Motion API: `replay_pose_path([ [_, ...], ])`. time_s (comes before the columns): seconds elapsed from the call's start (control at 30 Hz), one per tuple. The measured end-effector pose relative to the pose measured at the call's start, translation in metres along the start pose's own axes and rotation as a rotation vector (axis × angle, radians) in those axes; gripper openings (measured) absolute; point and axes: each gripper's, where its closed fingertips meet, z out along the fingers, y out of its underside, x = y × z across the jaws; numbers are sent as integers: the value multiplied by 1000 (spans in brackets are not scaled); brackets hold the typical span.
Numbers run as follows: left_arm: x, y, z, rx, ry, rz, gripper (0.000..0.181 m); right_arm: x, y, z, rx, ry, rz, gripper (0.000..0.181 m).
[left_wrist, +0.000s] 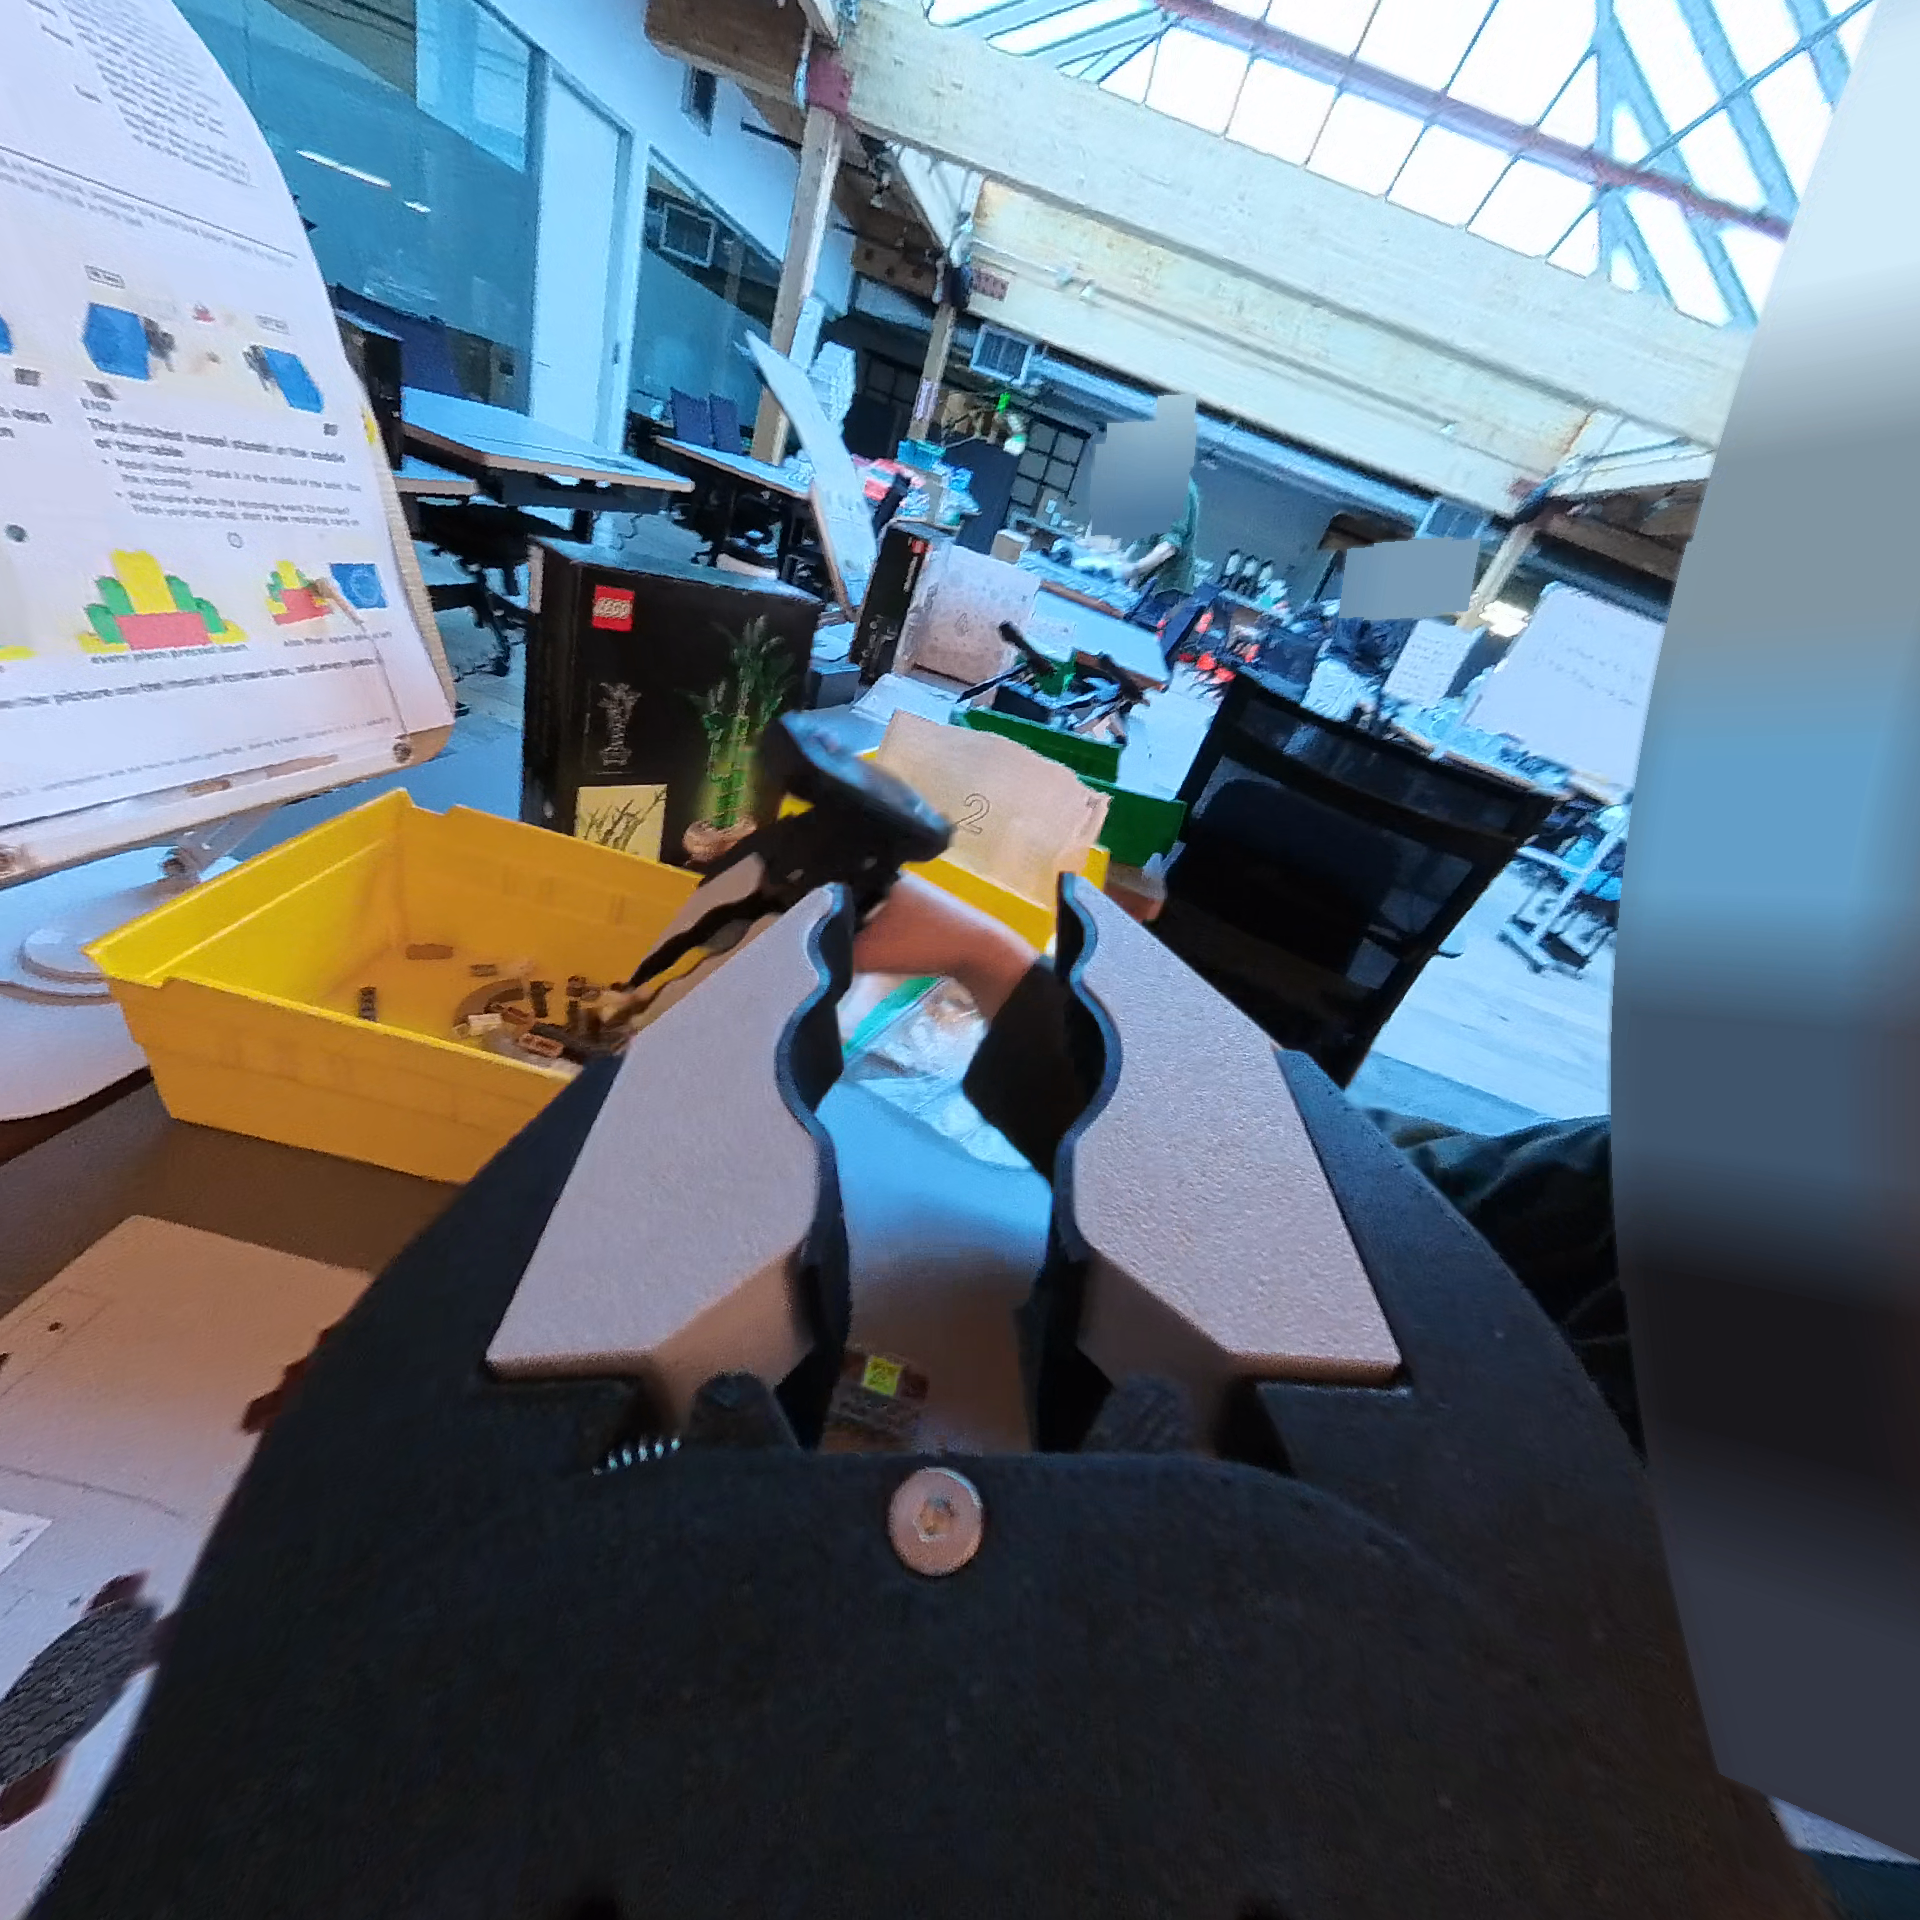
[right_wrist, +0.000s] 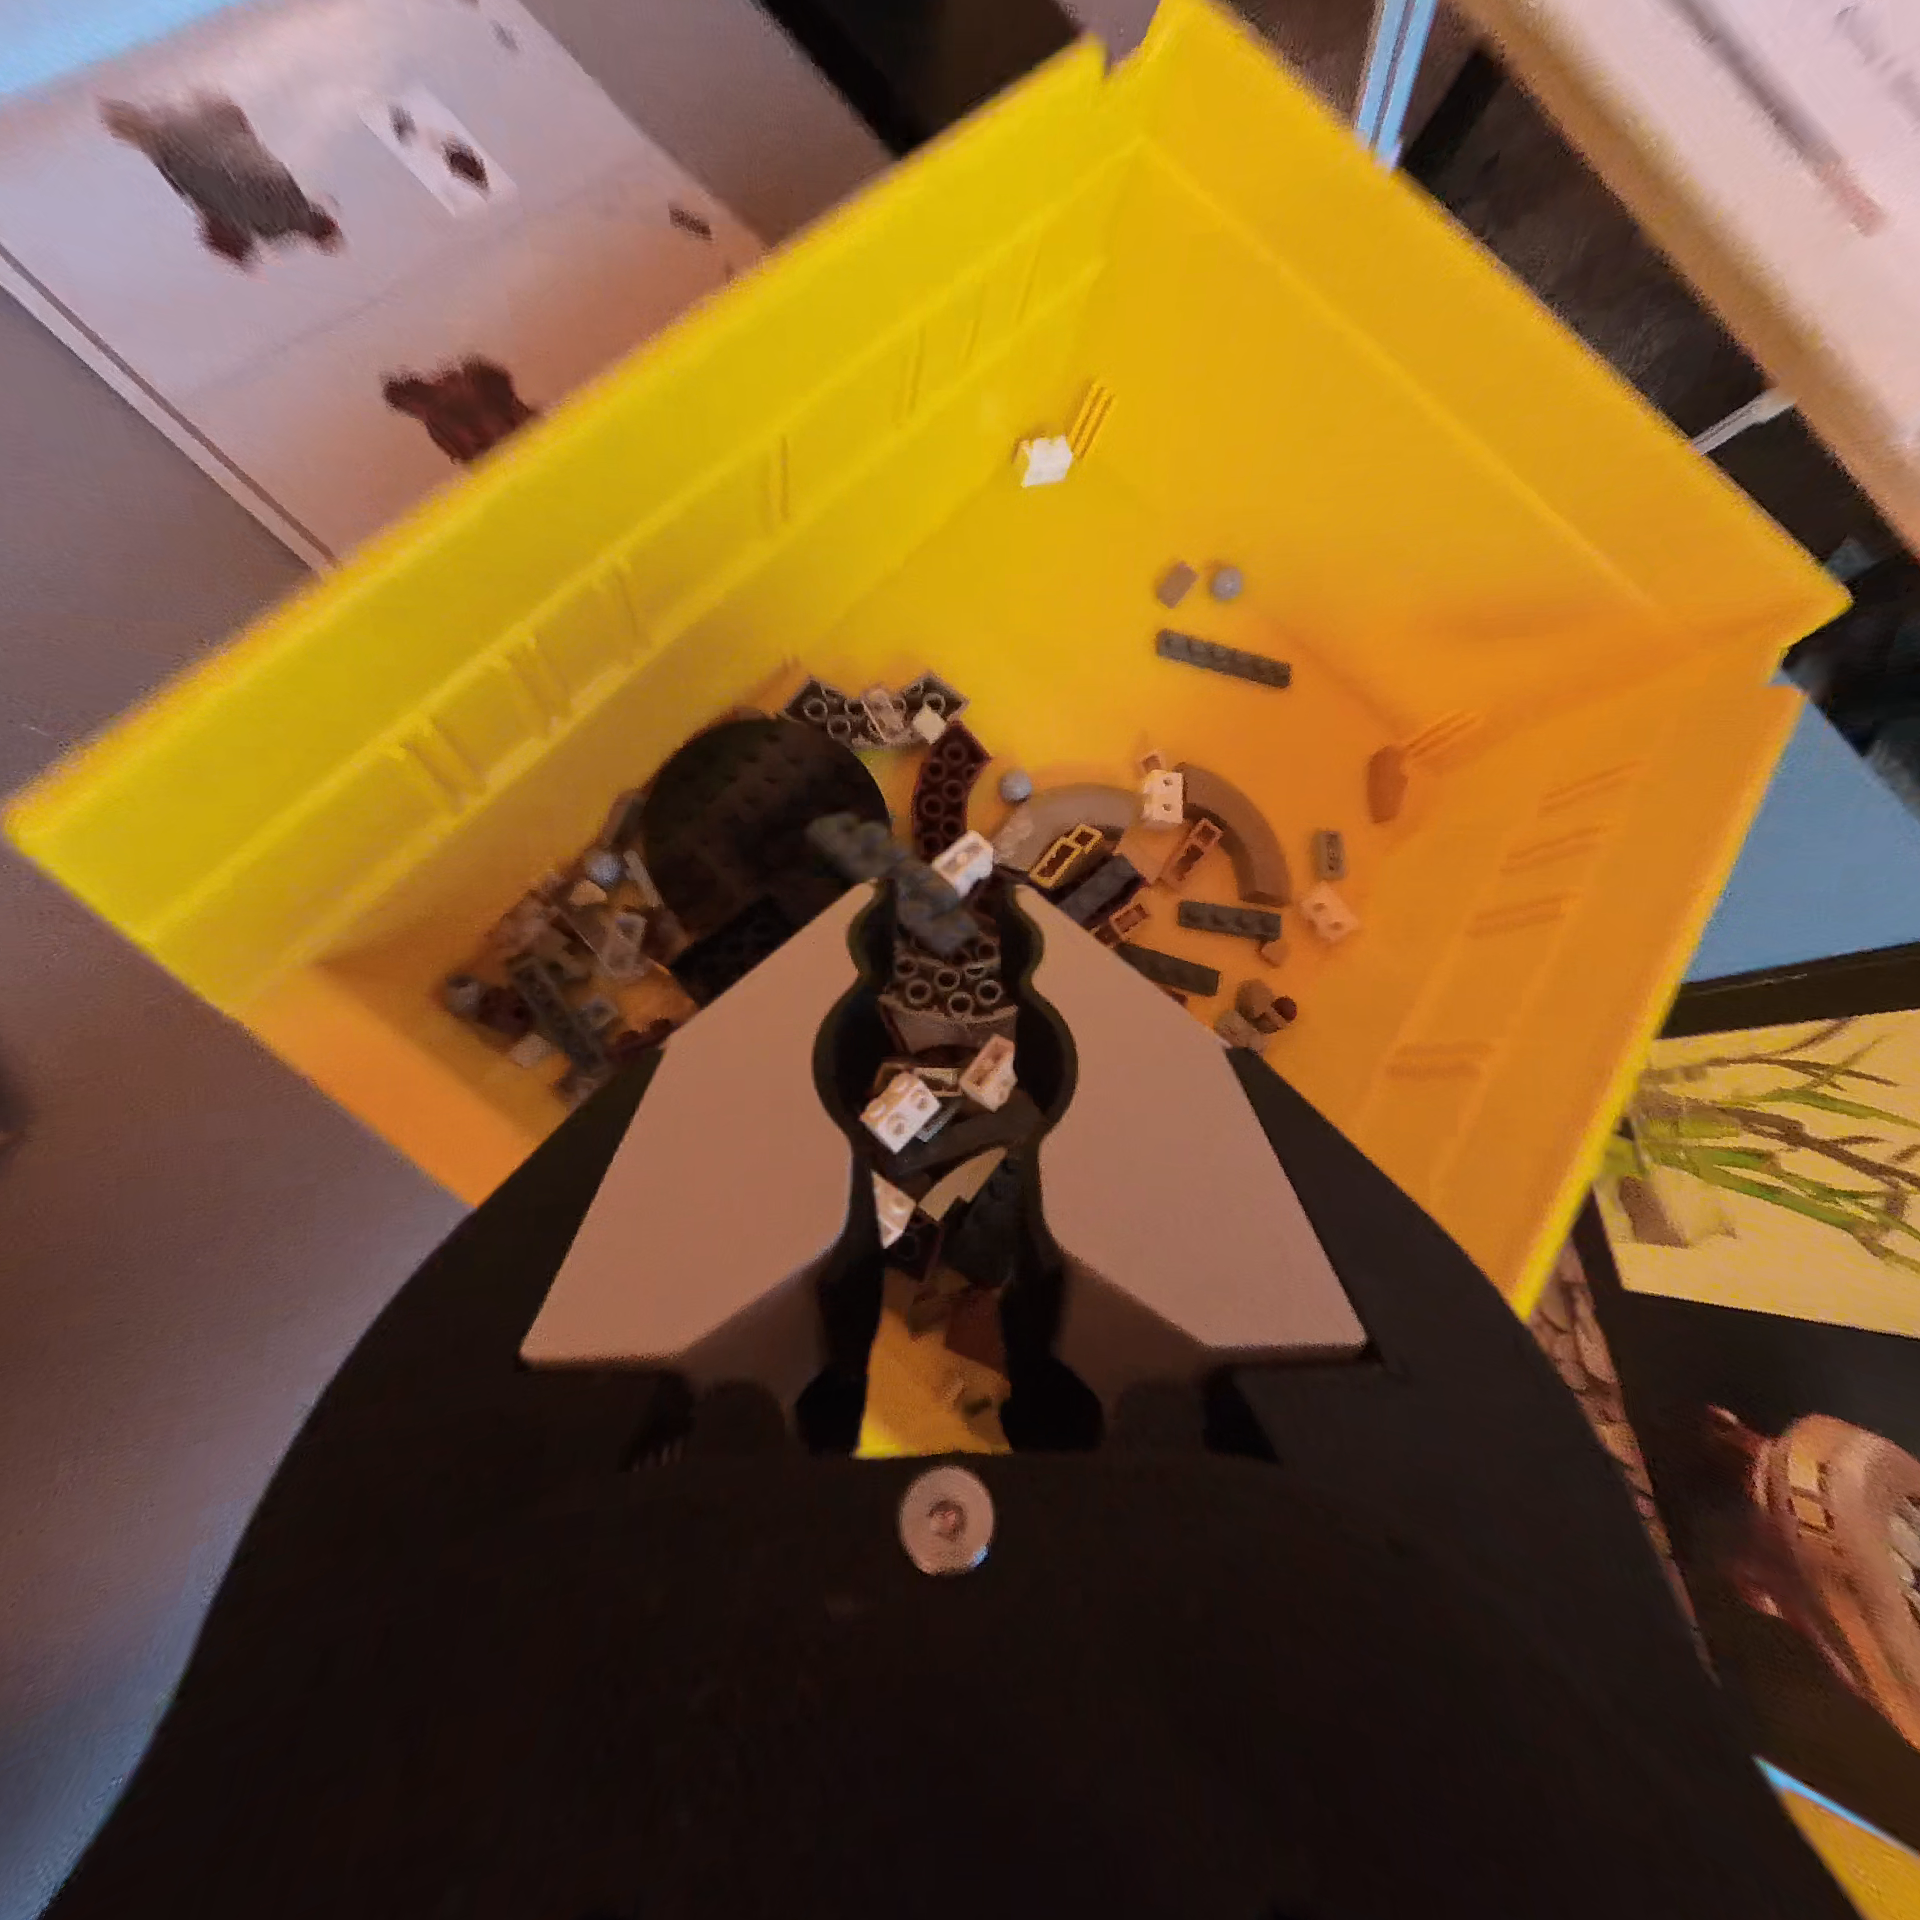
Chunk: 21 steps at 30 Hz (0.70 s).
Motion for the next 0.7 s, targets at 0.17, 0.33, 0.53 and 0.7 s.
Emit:
replay_pose_path([
  [0.17, -12, 43, 1, -283, -94, 191, 35, 3, -46, -61, 192, 39, 21, 28],
  [0.33, -19, 146, 24, -733, 12, 380, 45, -4, -81, -111, 338, 101, -39, 28],
  [0.53, -15, 250, 56, -1016, 183, 234, 61, -3, -87, -140, 375, 160, -69, 30],
  [0.7, -21, 283, 72, -1065, 137, 255, 64, 1, -80, -176, 344, 263, -95, 32],
])
